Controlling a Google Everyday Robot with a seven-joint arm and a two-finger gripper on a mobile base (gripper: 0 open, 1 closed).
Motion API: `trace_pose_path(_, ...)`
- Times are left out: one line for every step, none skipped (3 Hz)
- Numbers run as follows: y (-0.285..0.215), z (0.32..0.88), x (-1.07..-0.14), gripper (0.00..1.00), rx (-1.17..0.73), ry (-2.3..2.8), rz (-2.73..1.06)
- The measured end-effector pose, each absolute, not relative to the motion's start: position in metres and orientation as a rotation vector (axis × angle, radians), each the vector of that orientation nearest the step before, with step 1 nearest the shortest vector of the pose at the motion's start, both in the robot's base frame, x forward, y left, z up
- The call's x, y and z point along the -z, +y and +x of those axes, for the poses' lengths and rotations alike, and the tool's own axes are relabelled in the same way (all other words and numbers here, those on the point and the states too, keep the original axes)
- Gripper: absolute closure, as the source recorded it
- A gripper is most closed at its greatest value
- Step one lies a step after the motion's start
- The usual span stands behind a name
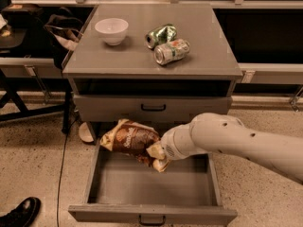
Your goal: Pick brown chip bag from middle drawer and place on counter
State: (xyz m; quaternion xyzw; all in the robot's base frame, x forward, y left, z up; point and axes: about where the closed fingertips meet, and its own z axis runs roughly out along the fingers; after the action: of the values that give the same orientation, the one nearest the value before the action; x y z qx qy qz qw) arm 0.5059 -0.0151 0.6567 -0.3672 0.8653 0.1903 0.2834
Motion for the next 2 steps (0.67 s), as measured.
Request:
trace_pose_path(-0.016,0.498,-0.71,1.0,-0.409,2.276,-1.004)
trace_pose_path(-0.01,0.492,-0.752,1.0,-0.325,2.241,-1.021)
